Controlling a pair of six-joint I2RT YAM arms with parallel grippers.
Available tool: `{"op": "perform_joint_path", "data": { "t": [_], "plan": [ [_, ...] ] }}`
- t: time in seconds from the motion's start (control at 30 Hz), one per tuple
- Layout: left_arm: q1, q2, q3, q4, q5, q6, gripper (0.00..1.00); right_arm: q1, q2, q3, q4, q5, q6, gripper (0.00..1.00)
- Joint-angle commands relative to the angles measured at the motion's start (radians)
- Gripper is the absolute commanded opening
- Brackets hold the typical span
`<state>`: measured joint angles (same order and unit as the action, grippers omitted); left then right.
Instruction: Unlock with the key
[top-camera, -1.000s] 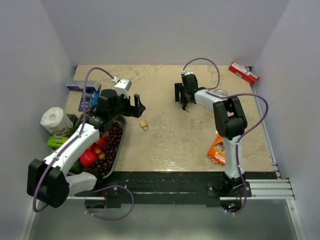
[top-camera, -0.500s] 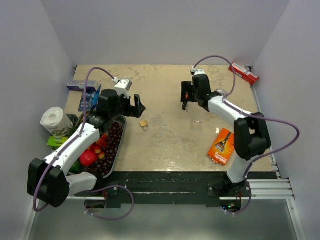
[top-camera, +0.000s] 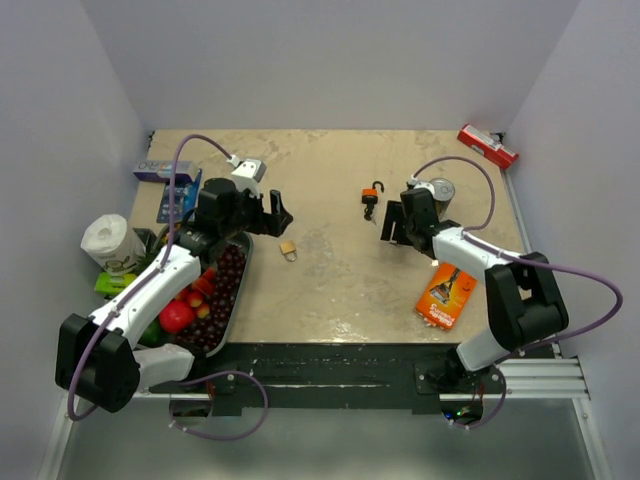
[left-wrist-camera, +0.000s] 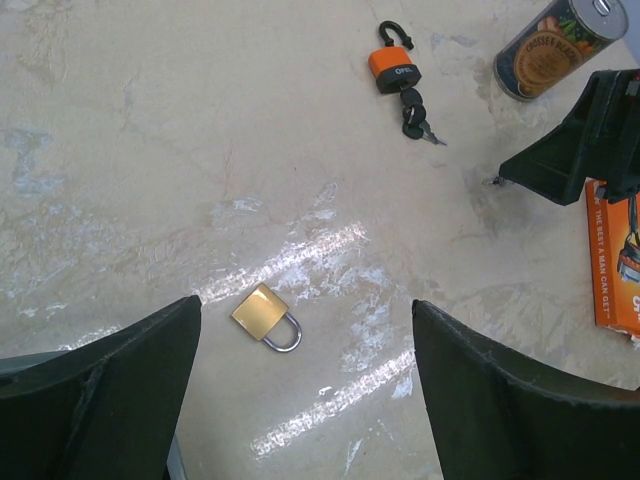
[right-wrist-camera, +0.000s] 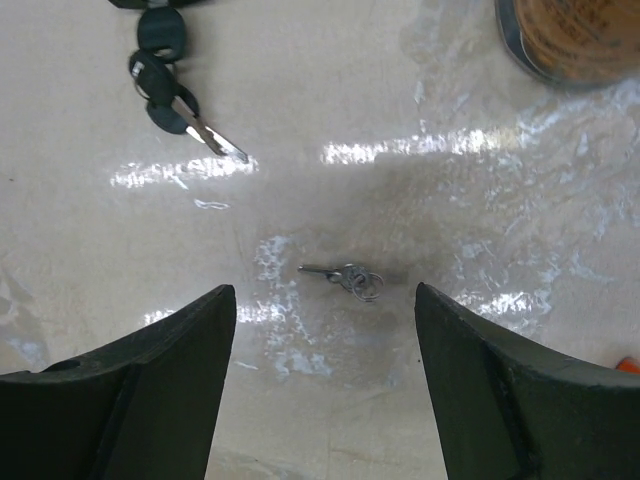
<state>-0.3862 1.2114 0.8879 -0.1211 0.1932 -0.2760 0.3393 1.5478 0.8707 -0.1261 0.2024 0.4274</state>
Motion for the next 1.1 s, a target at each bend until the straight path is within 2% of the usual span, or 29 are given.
{"op": "perform_joint_path", "data": {
  "t": [0.0,0.2,0.37,0.93,1.07],
  "plan": [
    [0.003,-0.007,0.000,0.038,0.020,0.009,0.90,-0.029,-0.017,-0.041,0.048,-0.018,0.076,0.73],
    [0.003,-0.015,0.002,0.038,0.020,0.009,0.90,-0.037,0.031,-0.056,0.091,-0.047,0.106,0.68],
    [0.003,-0.021,0.002,0.038,0.022,0.015,0.84,-0.040,0.028,-0.090,0.121,-0.072,0.142,0.65],
    [0.003,-0.018,0.000,0.037,0.018,0.014,0.86,-0.039,0.067,-0.133,0.197,-0.041,0.168,0.54],
    [0.003,-0.012,0.003,0.037,0.020,0.012,0.87,-0.039,0.077,-0.134,0.203,-0.028,0.171,0.49]
  ]
}}
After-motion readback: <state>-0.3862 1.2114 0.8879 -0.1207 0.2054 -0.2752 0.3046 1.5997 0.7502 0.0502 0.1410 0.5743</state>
